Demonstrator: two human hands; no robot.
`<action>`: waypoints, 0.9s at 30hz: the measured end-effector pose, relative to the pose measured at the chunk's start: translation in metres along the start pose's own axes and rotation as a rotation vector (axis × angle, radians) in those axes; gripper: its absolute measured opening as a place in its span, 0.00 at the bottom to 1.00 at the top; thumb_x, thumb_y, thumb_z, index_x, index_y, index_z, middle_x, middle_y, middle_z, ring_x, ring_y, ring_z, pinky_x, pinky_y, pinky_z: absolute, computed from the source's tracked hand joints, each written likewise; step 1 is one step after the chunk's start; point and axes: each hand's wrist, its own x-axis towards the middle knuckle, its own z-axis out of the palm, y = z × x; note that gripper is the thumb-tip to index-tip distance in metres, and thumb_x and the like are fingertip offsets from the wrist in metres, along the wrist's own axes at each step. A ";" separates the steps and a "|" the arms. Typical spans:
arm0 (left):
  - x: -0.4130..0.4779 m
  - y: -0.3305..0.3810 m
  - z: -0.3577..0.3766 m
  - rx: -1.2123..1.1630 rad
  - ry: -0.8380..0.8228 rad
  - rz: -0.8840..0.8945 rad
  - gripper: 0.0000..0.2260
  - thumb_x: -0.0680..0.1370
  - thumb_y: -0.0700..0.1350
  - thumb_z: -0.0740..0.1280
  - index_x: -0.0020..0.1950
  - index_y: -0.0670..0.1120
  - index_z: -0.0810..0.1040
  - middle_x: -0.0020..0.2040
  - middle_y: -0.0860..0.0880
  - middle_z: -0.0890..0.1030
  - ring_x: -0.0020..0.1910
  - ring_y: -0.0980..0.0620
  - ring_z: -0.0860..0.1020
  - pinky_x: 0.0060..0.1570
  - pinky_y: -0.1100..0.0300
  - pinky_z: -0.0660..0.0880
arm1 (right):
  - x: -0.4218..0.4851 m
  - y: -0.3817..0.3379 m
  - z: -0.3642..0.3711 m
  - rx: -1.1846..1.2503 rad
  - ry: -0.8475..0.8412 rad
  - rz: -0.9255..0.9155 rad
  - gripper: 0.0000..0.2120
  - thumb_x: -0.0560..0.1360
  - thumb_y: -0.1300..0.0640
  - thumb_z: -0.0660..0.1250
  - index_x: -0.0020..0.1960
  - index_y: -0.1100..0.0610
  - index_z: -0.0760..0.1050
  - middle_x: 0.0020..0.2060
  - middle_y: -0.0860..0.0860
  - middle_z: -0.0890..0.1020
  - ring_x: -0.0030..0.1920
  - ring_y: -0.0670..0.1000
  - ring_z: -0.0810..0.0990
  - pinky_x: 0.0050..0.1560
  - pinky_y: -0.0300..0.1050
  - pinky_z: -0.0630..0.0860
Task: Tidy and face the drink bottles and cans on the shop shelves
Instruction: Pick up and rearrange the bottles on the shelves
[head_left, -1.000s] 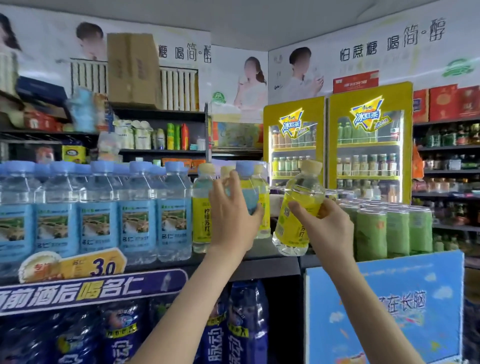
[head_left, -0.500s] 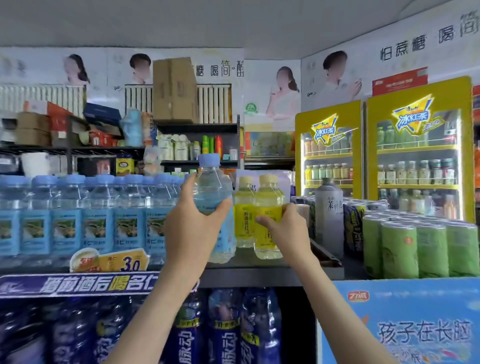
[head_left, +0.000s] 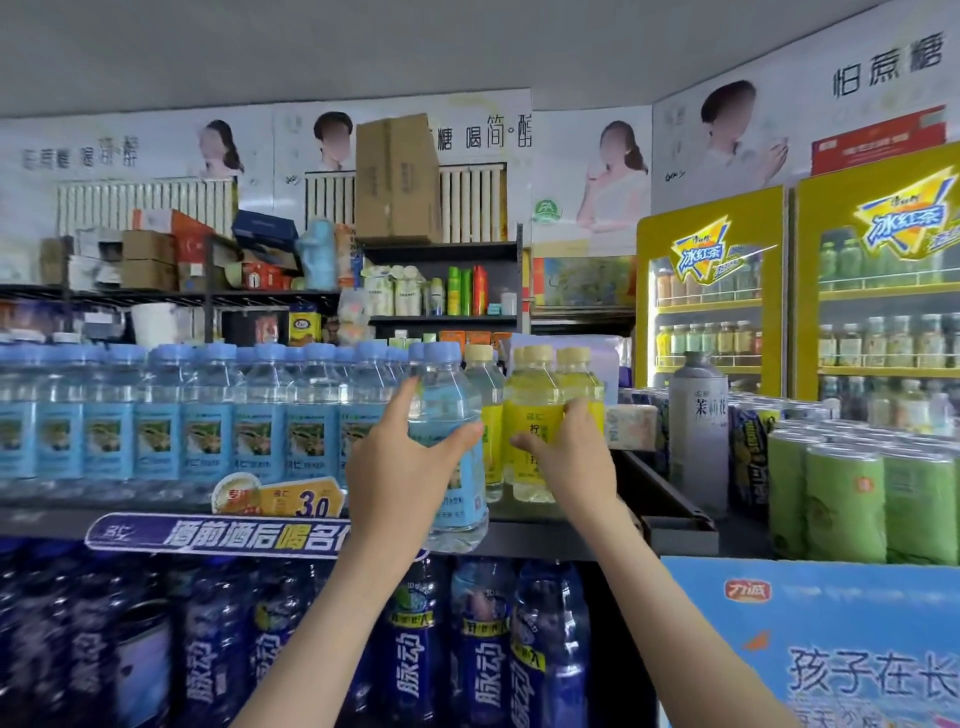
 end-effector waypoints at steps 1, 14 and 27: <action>-0.001 -0.002 0.000 0.001 -0.007 -0.007 0.36 0.69 0.60 0.71 0.74 0.55 0.62 0.57 0.48 0.80 0.38 0.64 0.71 0.40 0.61 0.72 | -0.004 0.000 0.000 0.013 0.024 -0.006 0.32 0.71 0.44 0.70 0.65 0.62 0.62 0.60 0.56 0.74 0.59 0.56 0.73 0.52 0.48 0.74; -0.005 -0.006 -0.015 0.017 -0.065 -0.042 0.34 0.69 0.62 0.70 0.73 0.57 0.63 0.64 0.49 0.76 0.54 0.56 0.77 0.40 0.64 0.69 | -0.077 -0.046 -0.012 0.532 -0.384 -0.243 0.20 0.74 0.51 0.69 0.63 0.46 0.66 0.55 0.36 0.75 0.56 0.36 0.74 0.52 0.32 0.73; 0.022 -0.091 -0.144 -0.358 -0.454 -0.113 0.15 0.69 0.57 0.68 0.56 0.61 0.74 0.53 0.61 0.81 0.53 0.63 0.78 0.48 0.68 0.73 | -0.118 -0.144 0.069 0.869 -0.348 -0.214 0.16 0.73 0.58 0.70 0.60 0.50 0.74 0.52 0.45 0.82 0.52 0.45 0.81 0.48 0.41 0.79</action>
